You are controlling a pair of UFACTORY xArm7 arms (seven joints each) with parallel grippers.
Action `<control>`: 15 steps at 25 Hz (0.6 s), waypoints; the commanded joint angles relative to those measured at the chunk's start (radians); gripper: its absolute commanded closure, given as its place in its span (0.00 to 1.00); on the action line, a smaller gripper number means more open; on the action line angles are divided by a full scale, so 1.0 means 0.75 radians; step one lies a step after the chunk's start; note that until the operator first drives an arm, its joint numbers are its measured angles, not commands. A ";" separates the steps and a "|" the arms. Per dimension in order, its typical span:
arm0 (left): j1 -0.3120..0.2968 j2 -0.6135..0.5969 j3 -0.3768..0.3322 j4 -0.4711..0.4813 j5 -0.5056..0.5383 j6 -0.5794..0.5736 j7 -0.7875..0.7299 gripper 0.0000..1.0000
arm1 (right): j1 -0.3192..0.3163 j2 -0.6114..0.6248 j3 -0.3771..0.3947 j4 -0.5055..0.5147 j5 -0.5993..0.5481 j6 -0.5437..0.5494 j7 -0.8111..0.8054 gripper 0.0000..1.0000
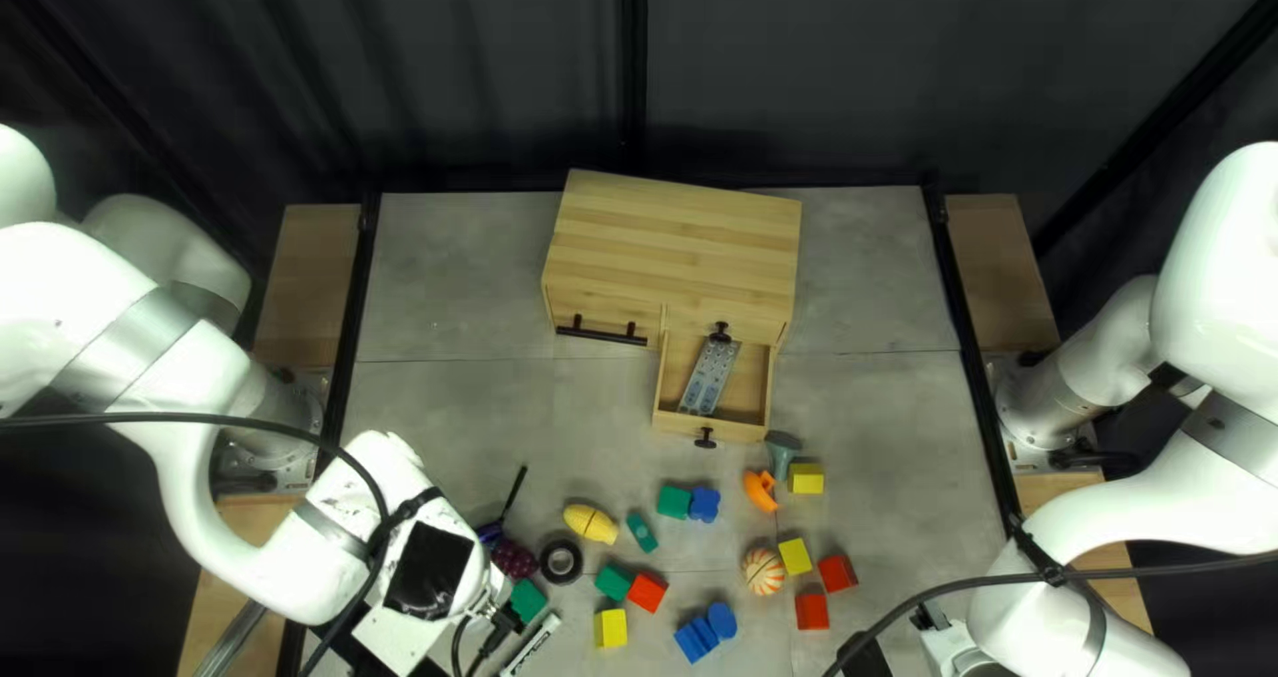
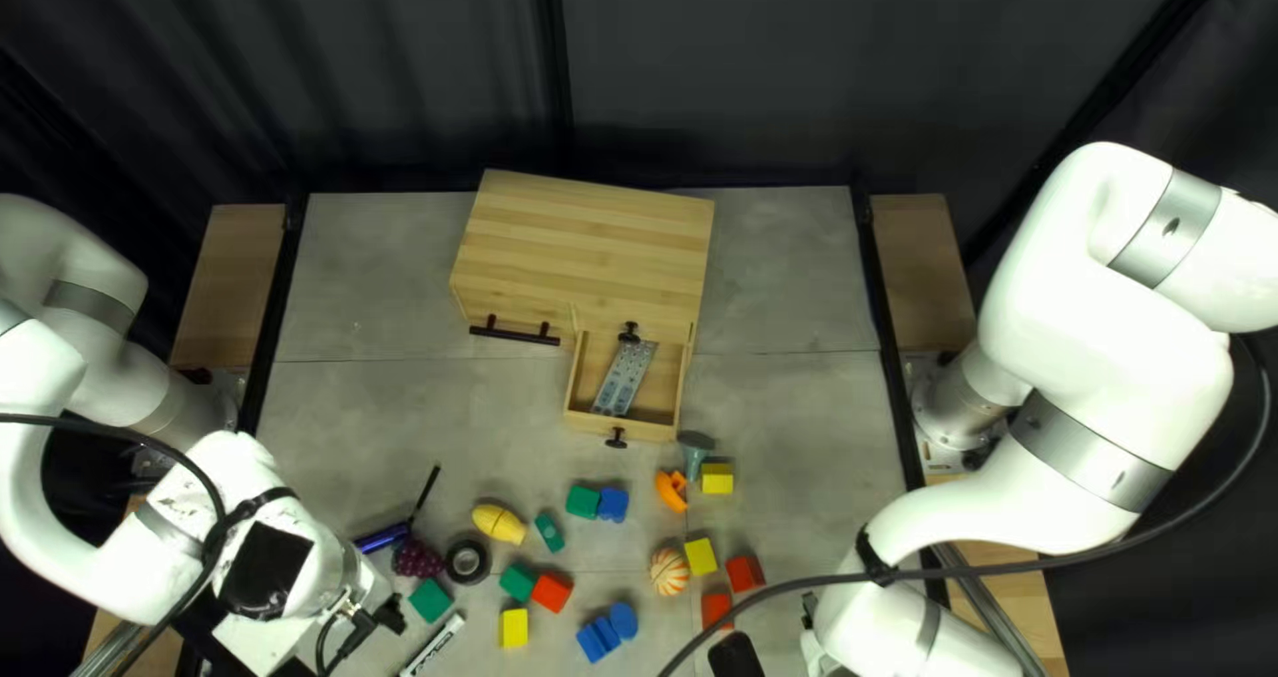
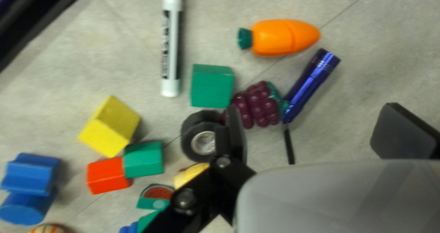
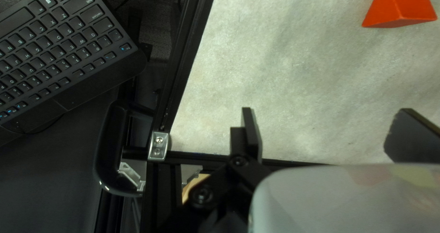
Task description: Open drawers and place objects into drawer and close
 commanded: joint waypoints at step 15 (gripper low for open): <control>-0.036 -0.070 -0.017 -0.162 -0.121 -0.176 -0.043 0.00 | 0.000 0.000 0.000 0.000 0.000 0.000 0.000 0.00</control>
